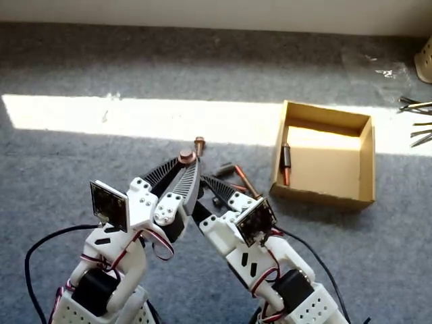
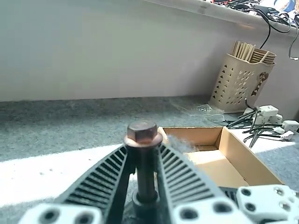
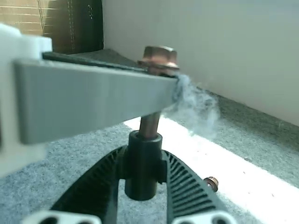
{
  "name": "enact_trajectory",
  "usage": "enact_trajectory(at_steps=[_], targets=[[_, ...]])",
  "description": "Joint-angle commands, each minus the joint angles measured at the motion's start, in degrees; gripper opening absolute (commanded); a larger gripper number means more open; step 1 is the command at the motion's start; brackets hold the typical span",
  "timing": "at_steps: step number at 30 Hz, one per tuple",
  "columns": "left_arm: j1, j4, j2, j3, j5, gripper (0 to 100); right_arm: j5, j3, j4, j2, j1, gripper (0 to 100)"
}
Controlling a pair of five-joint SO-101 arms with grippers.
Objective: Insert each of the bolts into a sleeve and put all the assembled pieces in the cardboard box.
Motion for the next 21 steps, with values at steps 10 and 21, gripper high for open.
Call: enact_trajectory(at_steps=[10, 21], targets=[[-1.80, 3.78, -0.13, -1.01, 0.00, 22, -0.18, 5.93, -0.40, -0.84, 0.92, 0.5], [-2.24, 3.96, -0.04, -5.41, -4.31, 24, -0.18, 6.02, -0.40, -0.84, 0.92, 0.5]])
